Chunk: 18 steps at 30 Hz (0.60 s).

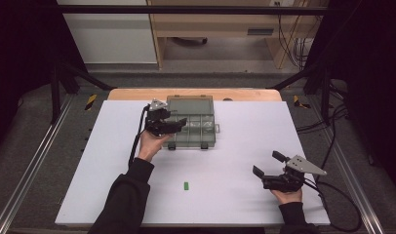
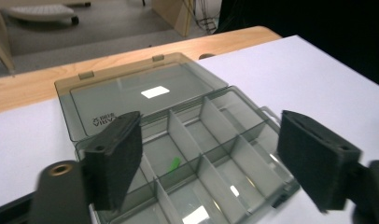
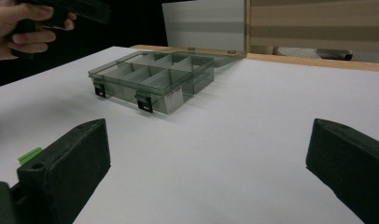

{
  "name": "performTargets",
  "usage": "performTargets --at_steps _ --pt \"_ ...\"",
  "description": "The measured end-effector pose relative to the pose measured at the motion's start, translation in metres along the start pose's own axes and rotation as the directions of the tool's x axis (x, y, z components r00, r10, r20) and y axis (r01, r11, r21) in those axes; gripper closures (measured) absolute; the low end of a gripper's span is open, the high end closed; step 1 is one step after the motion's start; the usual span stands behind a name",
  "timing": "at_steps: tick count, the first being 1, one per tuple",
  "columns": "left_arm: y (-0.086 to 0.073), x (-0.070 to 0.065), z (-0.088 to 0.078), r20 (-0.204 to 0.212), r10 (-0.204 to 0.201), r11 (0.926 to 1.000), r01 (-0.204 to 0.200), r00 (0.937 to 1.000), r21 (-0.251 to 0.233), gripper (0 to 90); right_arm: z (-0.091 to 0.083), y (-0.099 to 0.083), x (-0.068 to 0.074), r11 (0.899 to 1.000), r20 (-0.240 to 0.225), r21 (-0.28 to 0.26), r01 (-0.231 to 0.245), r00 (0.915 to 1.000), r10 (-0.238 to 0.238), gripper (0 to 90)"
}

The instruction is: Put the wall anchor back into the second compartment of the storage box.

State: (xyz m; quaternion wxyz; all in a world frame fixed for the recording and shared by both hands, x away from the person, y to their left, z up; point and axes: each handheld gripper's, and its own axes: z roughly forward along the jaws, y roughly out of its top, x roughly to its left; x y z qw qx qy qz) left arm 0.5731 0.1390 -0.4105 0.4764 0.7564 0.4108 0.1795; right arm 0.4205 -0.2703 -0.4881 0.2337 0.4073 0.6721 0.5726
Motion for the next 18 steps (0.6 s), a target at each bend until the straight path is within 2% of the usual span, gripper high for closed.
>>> performTargets --at_steps 6,8,13,18 --pt "-0.006 -0.011 -0.026 0.029 0.034 0.9988 -0.033 0.999 -0.037 8.3 0.0 0.0 0.0 1.0 0.001 0.002 0.001 1.0 -0.001 0.2" --pt "-0.01 -0.015 -0.034 0.042 0.048 0.9974 -0.046 0.998 -0.056 6.8 0.0 0.0 0.0 1.0 0.001 0.001 0.003 1.0 -0.003 0.2" --pt "-0.024 -0.023 -0.055 0.034 0.085 0.992 -0.081 0.9958 -0.096 5.4 0.0 0.0 0.0 1.0 0.002 0.002 0.002 1.0 -0.002 0.2" --pt "-0.04 -0.026 -0.067 0.045 0.081 0.9921 -0.077 0.9957 -0.1 5.4 0.0 0.0 0.0 1.0 0.003 0.001 0.005 1.0 -0.005 0.2"
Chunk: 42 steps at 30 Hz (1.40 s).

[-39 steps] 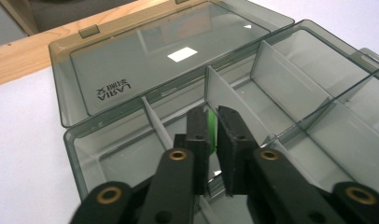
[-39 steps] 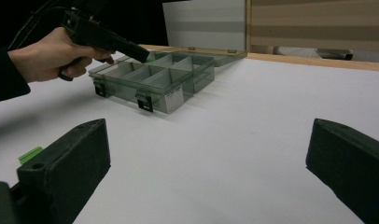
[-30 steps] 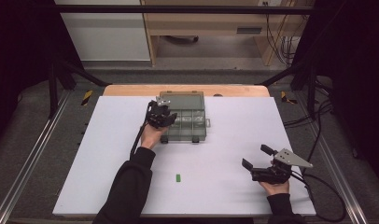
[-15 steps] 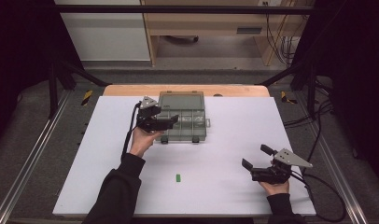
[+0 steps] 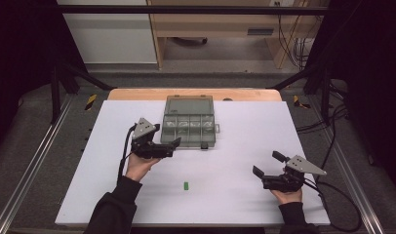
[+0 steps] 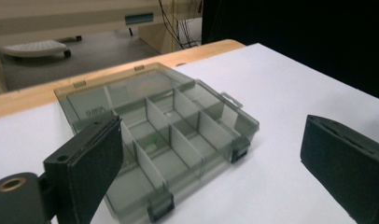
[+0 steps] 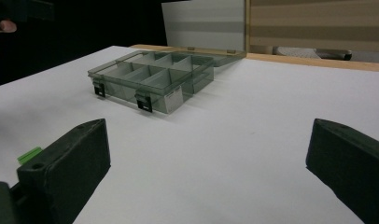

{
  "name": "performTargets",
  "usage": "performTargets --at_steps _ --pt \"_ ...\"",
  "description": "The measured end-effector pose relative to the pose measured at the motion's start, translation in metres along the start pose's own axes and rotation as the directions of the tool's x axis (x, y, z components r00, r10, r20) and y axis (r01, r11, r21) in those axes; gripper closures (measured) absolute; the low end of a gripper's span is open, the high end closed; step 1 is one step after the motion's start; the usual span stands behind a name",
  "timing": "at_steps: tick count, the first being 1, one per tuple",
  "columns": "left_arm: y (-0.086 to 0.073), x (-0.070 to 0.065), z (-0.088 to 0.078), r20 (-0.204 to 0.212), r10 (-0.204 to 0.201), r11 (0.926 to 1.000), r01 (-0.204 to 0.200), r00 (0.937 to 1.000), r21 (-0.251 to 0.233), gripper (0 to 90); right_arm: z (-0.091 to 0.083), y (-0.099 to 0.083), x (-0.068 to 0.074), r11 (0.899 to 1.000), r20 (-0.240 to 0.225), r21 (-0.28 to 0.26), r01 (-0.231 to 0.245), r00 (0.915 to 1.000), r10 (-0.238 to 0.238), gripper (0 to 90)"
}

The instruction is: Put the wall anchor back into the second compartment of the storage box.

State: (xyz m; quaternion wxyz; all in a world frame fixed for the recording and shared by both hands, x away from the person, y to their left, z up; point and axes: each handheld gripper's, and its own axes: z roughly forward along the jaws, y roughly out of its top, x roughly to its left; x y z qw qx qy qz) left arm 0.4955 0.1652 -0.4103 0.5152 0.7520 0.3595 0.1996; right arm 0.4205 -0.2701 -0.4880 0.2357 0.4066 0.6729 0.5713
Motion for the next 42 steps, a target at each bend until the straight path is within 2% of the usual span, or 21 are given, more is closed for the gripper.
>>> performTargets --at_steps 7,11,15,24,32,35,42 --pt "-0.021 -0.006 -0.013 -0.009 -0.01 0.9999 0.01 0.9999 -0.005 4.8 0.0 0.0 0.0 1.0 0.001 0.001 0.001 1.0 -0.001 0.2" --pt "-0.032 -0.011 -0.02 0.005 0.007 0.9999 -0.007 1.0 0.013 4.6 0.0 0.0 0.0 1.0 0.001 0.0 0.001 1.0 -0.001 0.2" --pt "-0.041 -0.017 -0.024 0.016 0.001 0.9999 -0.002 0.9999 0.012 4.3 0.0 0.0 0.001 1.0 0.001 0.003 0.001 1.0 -0.001 0.2" --pt "-0.06 -0.029 -0.027 0.026 -0.003 0.9995 0.003 0.9997 0.031 4.5 -0.001 0.0 0.001 1.0 0.0 0.001 0.002 1.0 -0.002 0.2" --pt "-0.074 -0.041 -0.021 0.032 0.004 0.9961 -0.007 0.9995 0.088 4.7 -0.001 0.0 0.001 1.0 -0.004 0.001 0.001 1.0 -0.001 0.2" --pt "-0.079 -0.046 -0.016 0.025 0.009 0.9909 -0.012 0.9996 0.134 4.6 0.0 0.0 0.001 1.0 -0.005 0.001 0.003 1.0 -0.003 0.2" --pt "-0.087 -0.057 -0.005 0.009 0.007 0.9783 -0.008 0.9999 0.207 4.7 0.0 0.0 0.001 1.0 -0.005 0.002 0.001 1.0 -0.001 0.2"
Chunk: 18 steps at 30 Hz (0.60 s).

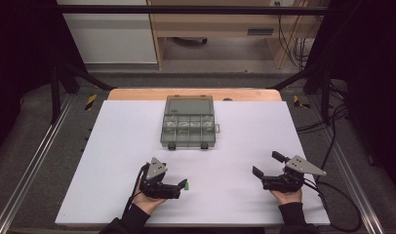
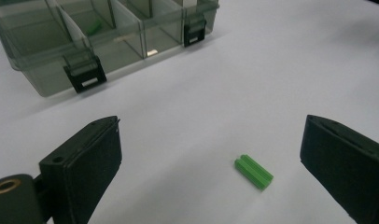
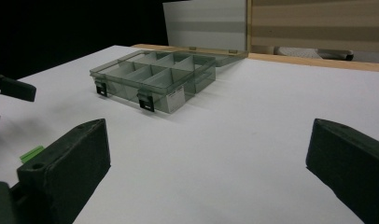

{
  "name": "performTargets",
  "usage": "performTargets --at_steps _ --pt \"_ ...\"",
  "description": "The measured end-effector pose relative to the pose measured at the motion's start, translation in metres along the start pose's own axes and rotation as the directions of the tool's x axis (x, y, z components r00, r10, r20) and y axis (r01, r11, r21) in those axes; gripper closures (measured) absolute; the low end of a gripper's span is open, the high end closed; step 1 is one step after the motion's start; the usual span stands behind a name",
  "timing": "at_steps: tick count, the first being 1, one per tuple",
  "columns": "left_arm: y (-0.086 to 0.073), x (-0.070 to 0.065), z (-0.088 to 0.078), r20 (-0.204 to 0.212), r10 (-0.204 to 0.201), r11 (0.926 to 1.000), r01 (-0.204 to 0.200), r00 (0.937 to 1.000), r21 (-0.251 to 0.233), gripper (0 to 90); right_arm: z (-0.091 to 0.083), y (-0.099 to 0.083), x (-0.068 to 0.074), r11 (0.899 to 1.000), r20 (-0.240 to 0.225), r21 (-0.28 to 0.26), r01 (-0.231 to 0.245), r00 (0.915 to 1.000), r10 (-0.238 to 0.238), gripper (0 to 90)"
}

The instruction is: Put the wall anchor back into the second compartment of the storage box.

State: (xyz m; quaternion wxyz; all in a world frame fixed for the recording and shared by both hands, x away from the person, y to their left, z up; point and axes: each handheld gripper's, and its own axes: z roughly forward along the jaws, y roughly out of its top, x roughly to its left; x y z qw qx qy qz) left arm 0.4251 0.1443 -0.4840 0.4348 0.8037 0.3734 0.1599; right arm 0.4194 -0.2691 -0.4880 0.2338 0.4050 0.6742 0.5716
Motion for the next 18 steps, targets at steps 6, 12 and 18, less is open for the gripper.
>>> performTargets --at_steps 6,12,18 --pt "-0.005 -0.005 0.009 -0.008 -0.023 0.9974 0.023 0.9997 0.068 6.6 0.0 0.0 0.0 1.0 -0.001 0.0 0.0 1.0 0.0 0.2" --pt "-0.007 -0.008 0.013 -0.02 -0.06 0.9929 0.062 0.998 0.102 18.9 0.0 0.0 0.0 1.0 0.0 0.0 0.0 1.0 0.0 0.2" --pt "-0.009 -0.016 0.018 -0.033 -0.05 0.9892 0.054 0.9982 0.136 32.0 0.0 0.0 0.0 1.0 0.0 0.0 0.001 1.0 -0.001 0.2"
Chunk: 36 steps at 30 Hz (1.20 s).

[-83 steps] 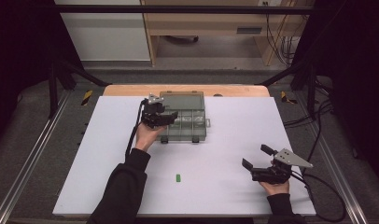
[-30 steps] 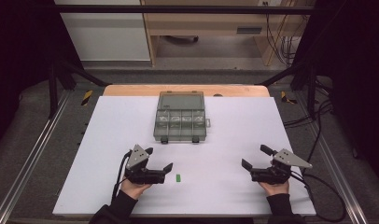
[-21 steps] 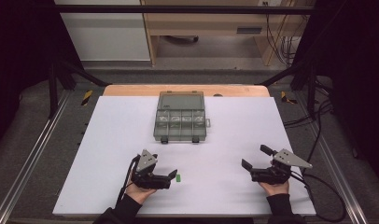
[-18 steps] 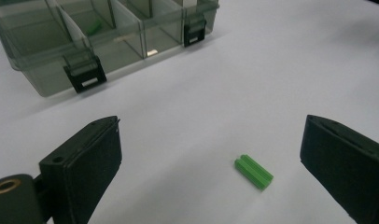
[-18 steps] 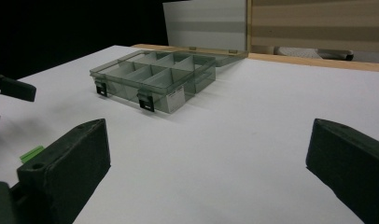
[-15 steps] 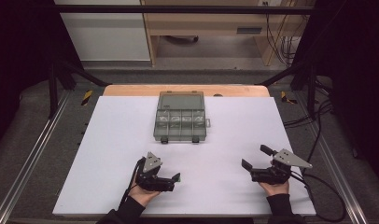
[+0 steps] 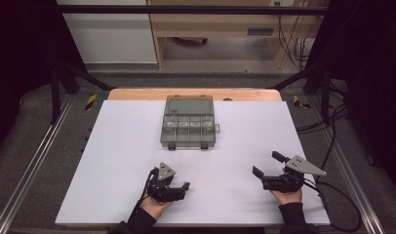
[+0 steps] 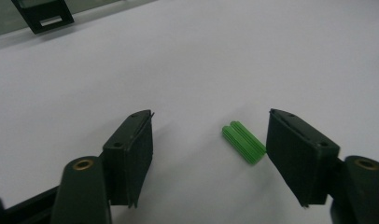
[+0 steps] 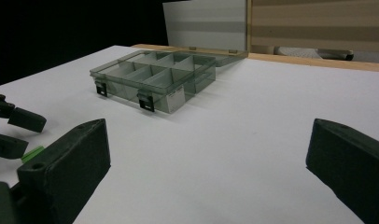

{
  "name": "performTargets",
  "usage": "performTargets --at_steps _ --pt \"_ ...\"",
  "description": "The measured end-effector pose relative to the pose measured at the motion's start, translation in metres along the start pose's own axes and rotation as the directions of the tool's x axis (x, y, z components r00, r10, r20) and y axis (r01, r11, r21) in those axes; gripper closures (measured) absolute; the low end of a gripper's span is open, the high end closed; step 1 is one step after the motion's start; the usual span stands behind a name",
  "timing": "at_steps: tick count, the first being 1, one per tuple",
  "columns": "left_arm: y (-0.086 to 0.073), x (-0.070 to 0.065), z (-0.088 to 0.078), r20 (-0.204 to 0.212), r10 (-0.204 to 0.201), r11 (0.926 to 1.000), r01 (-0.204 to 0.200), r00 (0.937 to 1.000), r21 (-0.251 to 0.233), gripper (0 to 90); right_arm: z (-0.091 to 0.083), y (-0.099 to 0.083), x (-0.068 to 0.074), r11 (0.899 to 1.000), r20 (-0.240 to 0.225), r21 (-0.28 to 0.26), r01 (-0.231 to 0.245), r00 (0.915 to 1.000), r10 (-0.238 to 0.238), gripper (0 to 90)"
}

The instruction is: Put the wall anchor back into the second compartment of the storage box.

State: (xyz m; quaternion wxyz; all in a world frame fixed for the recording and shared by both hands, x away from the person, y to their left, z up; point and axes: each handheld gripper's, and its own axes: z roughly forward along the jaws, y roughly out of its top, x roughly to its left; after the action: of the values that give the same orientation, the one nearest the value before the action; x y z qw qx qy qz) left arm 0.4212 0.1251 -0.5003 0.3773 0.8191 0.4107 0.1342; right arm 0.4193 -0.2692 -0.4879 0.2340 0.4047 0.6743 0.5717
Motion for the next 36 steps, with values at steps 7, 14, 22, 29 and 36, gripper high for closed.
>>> performTargets --at_steps 7,14,22,29,36 --pt "0.0 -0.006 -0.001 -0.006 0.02 0.9998 -0.02 0.9998 0.001 45.6 0.0 0.0 0.0 1.0 0.0 0.0 -0.003 1.0 0.003 0.2" --pt "-0.001 -0.007 -0.004 -0.016 0.016 0.9999 -0.016 0.9997 0.007 53.7 -0.001 0.0 0.0 1.0 0.0 0.0 -0.004 1.0 0.004 0.2" --pt "-0.002 -0.012 -0.003 -0.019 0.016 0.9998 -0.015 0.9997 0.012 61.3 -0.001 0.0 0.0 1.0 0.001 -0.001 -0.004 1.0 0.004 0.2" --pt "-0.002 -0.016 -0.001 -0.039 0.016 0.9997 -0.015 0.9991 0.021 67.8 0.0 0.0 0.0 1.0 -0.001 0.001 -0.004 1.0 0.004 0.2" --pt "-0.001 -0.017 -0.001 -0.053 0.018 0.9995 -0.017 0.9984 0.025 73.6 0.0 0.0 0.0 1.0 -0.001 0.002 -0.004 1.0 0.004 0.2"
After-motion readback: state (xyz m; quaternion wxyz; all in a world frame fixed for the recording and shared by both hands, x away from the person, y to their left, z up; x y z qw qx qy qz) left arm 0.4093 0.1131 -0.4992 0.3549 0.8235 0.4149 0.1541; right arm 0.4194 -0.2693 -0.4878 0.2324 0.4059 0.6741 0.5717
